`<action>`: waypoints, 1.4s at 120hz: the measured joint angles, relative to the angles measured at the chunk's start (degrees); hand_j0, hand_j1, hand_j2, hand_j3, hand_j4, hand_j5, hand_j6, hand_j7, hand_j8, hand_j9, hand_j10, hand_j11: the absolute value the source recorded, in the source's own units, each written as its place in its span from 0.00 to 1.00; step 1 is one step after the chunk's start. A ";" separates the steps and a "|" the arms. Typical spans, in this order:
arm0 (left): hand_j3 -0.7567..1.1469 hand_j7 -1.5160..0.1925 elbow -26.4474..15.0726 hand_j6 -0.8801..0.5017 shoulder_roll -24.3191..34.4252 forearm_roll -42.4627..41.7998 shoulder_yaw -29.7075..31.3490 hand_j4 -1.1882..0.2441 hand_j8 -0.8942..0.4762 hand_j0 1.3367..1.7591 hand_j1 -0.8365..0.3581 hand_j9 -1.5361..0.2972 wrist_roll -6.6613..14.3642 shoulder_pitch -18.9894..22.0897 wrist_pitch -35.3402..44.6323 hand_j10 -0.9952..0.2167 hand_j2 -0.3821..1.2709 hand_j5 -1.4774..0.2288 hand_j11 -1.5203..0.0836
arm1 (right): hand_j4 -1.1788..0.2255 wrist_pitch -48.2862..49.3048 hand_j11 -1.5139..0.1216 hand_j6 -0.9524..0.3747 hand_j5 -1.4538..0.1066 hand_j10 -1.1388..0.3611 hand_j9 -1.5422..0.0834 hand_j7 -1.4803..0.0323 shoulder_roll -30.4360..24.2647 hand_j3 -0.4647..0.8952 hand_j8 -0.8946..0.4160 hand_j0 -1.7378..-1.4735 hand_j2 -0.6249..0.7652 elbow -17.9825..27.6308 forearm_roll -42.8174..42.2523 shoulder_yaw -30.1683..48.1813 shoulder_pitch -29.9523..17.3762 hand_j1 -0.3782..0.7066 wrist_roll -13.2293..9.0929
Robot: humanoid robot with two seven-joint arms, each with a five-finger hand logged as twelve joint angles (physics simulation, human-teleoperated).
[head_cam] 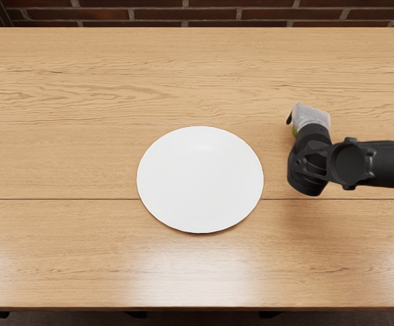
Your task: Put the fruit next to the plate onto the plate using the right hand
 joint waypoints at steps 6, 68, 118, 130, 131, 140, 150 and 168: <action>0.40 0.88 0.00 0.63 0.00 0.00 0.00 0.82 0.65 0.76 0.98 0.83 0.00 0.00 0.00 0.81 0.23 0.86 0.94 | 0.44 -0.06 0.55 0.57 0.59 0.62 0.59 0.57 0.01 0.34 0.58 0.31 0.40 -0.19 -0.01 0.24 -0.27 0.54 -0.01; 0.40 0.88 0.00 0.63 0.00 -0.01 0.01 0.82 0.65 0.76 0.98 0.83 0.00 0.00 0.00 0.81 0.23 0.86 0.94 | 0.32 0.14 0.41 0.46 0.45 0.51 0.45 0.42 0.11 0.34 0.52 0.34 0.44 -0.69 0.02 2.24 -1.78 0.59 -0.10; 0.40 0.88 0.01 0.63 0.00 -0.01 0.01 0.82 0.65 0.76 0.98 0.83 0.00 0.00 0.00 0.81 0.23 0.86 0.94 | 0.30 0.24 0.34 0.30 0.35 0.44 0.37 0.36 -0.91 0.34 0.39 0.34 0.52 -0.01 0.17 9.32 -0.29 0.53 -0.10; 0.40 0.88 0.00 0.63 0.00 -0.01 0.01 0.82 0.65 0.76 0.98 0.83 0.00 0.00 0.00 0.81 0.23 0.86 0.94 | 0.30 0.22 0.34 0.28 0.34 0.43 0.37 0.35 -2.22 0.34 0.38 0.34 0.48 0.02 0.15 14.60 0.19 0.50 -0.15; 0.40 0.88 0.00 0.63 0.00 -0.01 0.01 0.82 0.65 0.76 0.98 0.83 0.00 0.00 0.00 0.81 0.23 0.86 0.94 | 0.30 0.22 0.34 0.28 0.34 0.43 0.37 0.35 -2.28 0.34 0.38 0.34 0.48 0.02 0.14 15.07 0.21 0.50 -0.15; 0.40 0.88 0.00 0.63 0.00 -0.01 0.01 0.82 0.65 0.76 0.98 0.83 0.00 0.00 0.00 0.81 0.23 0.86 0.94 | 0.30 0.21 0.34 0.27 0.34 0.43 0.37 0.35 -2.55 0.34 0.38 0.35 0.47 0.19 0.12 19.84 0.31 0.48 -0.19; 0.40 0.88 0.00 0.63 0.00 -0.01 0.01 0.82 0.65 0.76 0.98 0.83 0.00 0.00 0.00 0.81 0.23 0.86 0.94 | 0.30 0.20 0.34 0.26 0.34 0.43 0.36 0.35 -2.39 0.34 0.37 0.35 0.47 1.08 0.19 24.33 0.38 0.47 -0.18; 0.40 0.88 0.01 0.63 0.00 -0.01 0.01 0.82 0.65 0.76 0.98 0.83 0.00 0.00 0.00 0.81 0.23 0.86 0.94 | 0.29 0.21 0.34 0.24 0.32 0.43 0.35 0.34 -0.97 0.34 0.36 0.35 0.48 5.28 0.42 28.58 0.74 0.47 -0.17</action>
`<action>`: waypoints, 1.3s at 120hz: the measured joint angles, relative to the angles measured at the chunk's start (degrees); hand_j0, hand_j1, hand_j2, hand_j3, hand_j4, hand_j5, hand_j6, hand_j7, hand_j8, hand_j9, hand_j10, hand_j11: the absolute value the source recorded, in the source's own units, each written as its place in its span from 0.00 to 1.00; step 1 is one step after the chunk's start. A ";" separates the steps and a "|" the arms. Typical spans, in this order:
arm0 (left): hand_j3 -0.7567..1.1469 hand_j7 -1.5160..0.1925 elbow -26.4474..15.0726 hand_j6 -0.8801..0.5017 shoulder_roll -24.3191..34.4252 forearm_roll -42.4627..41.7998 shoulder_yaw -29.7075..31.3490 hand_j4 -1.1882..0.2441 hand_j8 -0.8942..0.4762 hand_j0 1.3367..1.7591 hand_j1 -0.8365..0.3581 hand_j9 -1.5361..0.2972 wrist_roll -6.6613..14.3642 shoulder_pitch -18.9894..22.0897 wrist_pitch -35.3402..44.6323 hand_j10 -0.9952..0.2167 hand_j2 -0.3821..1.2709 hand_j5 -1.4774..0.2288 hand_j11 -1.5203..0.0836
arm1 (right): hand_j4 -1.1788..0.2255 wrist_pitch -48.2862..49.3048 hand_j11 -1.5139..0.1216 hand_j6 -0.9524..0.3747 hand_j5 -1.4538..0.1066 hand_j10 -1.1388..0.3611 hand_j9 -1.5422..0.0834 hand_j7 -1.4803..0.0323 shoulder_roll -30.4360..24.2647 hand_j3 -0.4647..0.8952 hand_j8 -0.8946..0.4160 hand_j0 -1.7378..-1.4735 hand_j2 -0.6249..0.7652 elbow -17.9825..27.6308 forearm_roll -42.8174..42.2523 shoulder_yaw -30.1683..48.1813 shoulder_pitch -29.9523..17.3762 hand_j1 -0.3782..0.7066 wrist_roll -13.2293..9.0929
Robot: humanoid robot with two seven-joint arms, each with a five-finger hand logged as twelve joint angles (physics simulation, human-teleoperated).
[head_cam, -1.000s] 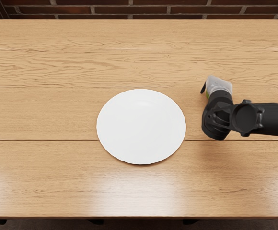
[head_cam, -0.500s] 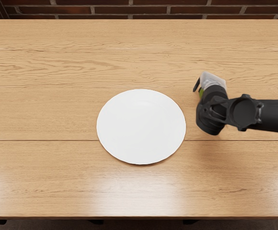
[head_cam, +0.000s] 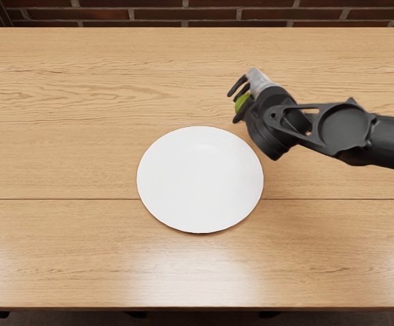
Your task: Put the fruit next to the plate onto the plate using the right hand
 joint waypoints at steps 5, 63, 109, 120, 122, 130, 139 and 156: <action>0.40 0.88 0.00 0.63 0.00 0.00 0.00 0.82 0.65 0.76 0.98 0.83 0.00 0.00 0.00 0.81 0.23 0.86 0.94 | 0.29 0.01 0.33 0.23 0.31 0.43 0.34 0.33 0.98 0.34 0.35 0.35 0.47 0.76 0.05 0.52 0.19 0.46 -0.02; 0.40 0.88 0.00 0.63 0.00 0.00 0.00 0.82 0.65 0.76 0.98 0.83 0.00 0.00 0.00 0.81 0.23 0.86 0.94 | 0.49 0.16 0.54 0.36 0.51 0.54 0.54 0.56 9.75 0.34 0.44 0.33 0.44 1.82 -0.11 1.33 -4.73 0.30 0.13; 0.40 0.88 -0.01 0.63 0.00 0.00 0.00 0.82 0.65 0.76 0.98 0.83 0.00 0.00 0.00 0.81 0.23 0.86 0.94 | 0.79 0.20 0.87 0.66 0.87 0.72 0.89 0.91 -0.05 0.34 0.65 0.31 0.45 9.16 -0.42 23.08 -13.02 0.07 0.24; 0.40 0.88 -0.01 0.63 0.00 0.00 0.00 0.82 0.65 0.76 0.98 0.83 0.00 0.00 0.00 0.81 0.23 0.86 0.94 | 0.81 3.84 0.89 0.68 0.89 0.74 0.91 0.94 -5.42 0.34 0.66 0.30 0.45 11.79 -0.46 33.68 -19.47 0.05 0.25; 0.40 0.88 -0.01 0.63 0.00 0.00 0.00 0.82 0.65 0.76 0.98 0.83 0.00 0.00 0.00 0.81 0.23 0.86 0.94 | 0.81 5.33 0.89 0.69 0.89 0.74 0.91 0.94 -6.30 0.34 0.66 0.30 0.45 12.15 -0.46 35.38 -20.62 0.05 0.25; 0.40 0.88 -0.01 0.63 0.00 0.00 -0.01 0.82 0.65 0.76 0.98 0.83 0.00 0.00 0.00 0.81 0.23 0.86 0.94 | 0.82 11.87 0.90 0.69 0.90 0.74 0.92 0.95 -9.15 0.34 0.67 0.30 0.45 13.26 -0.46 40.85 -24.39 0.04 0.25; 0.40 0.88 -0.01 0.63 0.00 0.00 -0.01 0.82 0.65 0.76 0.98 0.83 0.00 0.00 0.00 0.81 0.23 0.86 0.94 | 0.82 20.49 0.91 0.70 0.91 0.75 0.93 0.96 -12.16 0.34 0.67 0.30 0.45 14.07 -0.43 45.69 -27.91 0.04 0.25; 0.40 0.88 -0.02 0.63 0.00 0.00 -0.01 0.82 0.65 0.76 0.98 0.83 0.00 0.00 0.00 0.81 0.23 0.86 0.94 | 0.83 41.63 0.92 0.71 0.92 0.75 0.94 0.97 -15.30 0.34 0.68 0.30 0.45 13.45 -0.30 59.89 -36.89 0.03 0.25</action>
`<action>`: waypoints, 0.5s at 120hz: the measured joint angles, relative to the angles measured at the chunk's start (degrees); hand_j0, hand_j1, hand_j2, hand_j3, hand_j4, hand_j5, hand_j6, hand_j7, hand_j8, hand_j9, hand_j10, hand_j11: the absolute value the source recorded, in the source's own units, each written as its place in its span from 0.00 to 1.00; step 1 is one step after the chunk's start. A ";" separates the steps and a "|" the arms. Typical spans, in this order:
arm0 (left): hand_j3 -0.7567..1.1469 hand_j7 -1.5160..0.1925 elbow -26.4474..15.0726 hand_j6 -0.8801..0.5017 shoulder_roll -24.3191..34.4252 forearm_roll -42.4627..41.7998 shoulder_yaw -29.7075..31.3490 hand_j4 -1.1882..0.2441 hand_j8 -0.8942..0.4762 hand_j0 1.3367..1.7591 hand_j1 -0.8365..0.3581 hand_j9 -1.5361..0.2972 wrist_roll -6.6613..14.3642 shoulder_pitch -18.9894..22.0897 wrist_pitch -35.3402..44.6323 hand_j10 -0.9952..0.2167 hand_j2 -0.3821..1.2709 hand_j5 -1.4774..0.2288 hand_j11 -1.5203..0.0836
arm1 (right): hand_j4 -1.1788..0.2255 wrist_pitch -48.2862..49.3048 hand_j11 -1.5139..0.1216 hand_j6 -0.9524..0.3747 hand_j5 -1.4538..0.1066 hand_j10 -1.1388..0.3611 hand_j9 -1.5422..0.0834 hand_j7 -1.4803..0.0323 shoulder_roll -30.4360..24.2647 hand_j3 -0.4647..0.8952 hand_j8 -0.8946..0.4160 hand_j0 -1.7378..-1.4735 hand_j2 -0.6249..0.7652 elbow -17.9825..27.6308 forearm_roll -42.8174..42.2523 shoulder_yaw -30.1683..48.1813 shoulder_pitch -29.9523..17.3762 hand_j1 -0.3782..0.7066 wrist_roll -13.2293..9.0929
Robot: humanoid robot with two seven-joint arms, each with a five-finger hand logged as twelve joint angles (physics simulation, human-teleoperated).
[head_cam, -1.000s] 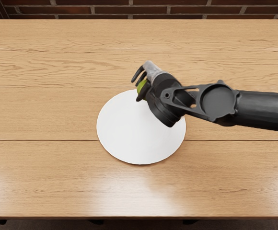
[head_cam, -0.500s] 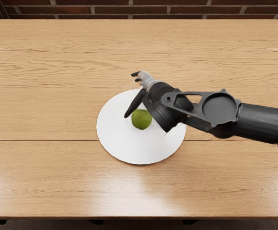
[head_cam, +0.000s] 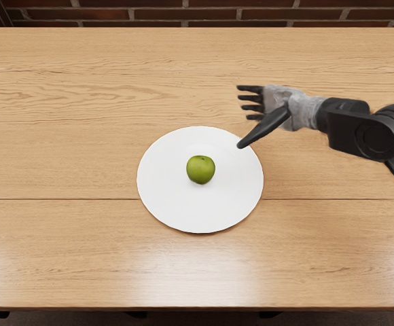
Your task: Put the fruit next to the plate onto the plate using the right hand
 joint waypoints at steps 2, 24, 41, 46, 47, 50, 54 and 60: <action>0.40 0.88 0.00 0.63 0.00 0.00 0.00 0.82 0.65 0.76 0.98 0.83 0.00 0.00 0.00 0.81 0.23 0.86 0.94 | 0.83 2.17 0.92 0.71 0.92 0.75 0.94 0.97 -0.17 0.34 0.68 0.30 0.45 -0.17 0.05 1.36 -0.73 0.03 0.00; 0.40 0.88 0.00 0.63 0.00 0.00 0.00 0.82 0.65 0.76 0.98 0.83 0.00 0.00 0.00 0.81 0.23 0.86 0.94 | 0.84 23.12 0.92 0.71 0.93 0.76 0.95 0.98 -1.68 0.34 0.68 0.30 0.45 -5.05 4.65 14.66 -8.27 0.03 0.00; 0.40 0.88 0.01 0.63 0.00 0.00 0.00 0.82 0.65 0.76 0.98 0.83 0.00 0.00 0.00 0.81 0.23 0.86 0.94 | 0.84 27.18 0.92 0.72 0.93 0.76 0.95 0.98 -4.05 0.34 0.68 0.30 0.45 -6.82 9.65 17.87 -10.69 0.03 0.00; 0.40 0.88 0.01 0.63 0.00 0.00 0.00 0.82 0.65 0.76 0.98 0.83 0.00 0.00 0.00 0.81 0.23 0.86 0.94 | 0.84 27.65 0.92 0.72 0.93 0.76 0.95 0.98 -4.87 0.34 0.68 0.30 0.45 -7.02 10.63 18.30 -11.43 0.03 0.00; 0.40 0.88 0.01 0.63 0.00 0.00 0.00 0.82 0.65 0.76 0.98 0.83 0.00 0.00 0.00 0.81 0.23 0.86 0.94 | 0.84 27.72 0.92 0.72 0.93 0.76 0.95 0.98 -5.15 0.34 0.68 0.30 0.45 -7.06 11.00 18.45 -11.66 0.03 0.00; 0.40 0.88 0.01 0.63 0.00 0.00 0.00 0.82 0.65 0.76 0.98 0.83 0.00 0.00 0.00 0.81 0.23 0.86 0.94 | 0.84 27.90 0.92 0.72 0.93 0.76 0.95 0.98 -6.11 0.34 0.68 0.30 0.45 -7.15 12.25 18.99 -12.52 0.03 0.00; 0.40 0.88 0.01 0.63 0.00 0.00 0.00 0.82 0.65 0.76 0.98 0.83 0.00 0.00 0.00 0.81 0.23 0.86 0.94 | 0.84 28.09 0.92 0.72 0.93 0.76 0.95 0.98 -7.47 0.34 0.68 0.30 0.45 -7.24 13.88 19.67 -13.62 0.03 0.00; 0.40 0.88 0.02 0.63 0.00 0.00 0.00 0.82 0.65 0.76 0.98 0.83 0.00 0.00 0.00 0.81 0.23 0.86 0.94 | 0.84 28.28 0.92 0.72 0.93 0.76 0.95 0.98 -9.29 0.34 0.68 0.30 0.45 -7.63 15.83 20.36 -14.92 0.03 0.00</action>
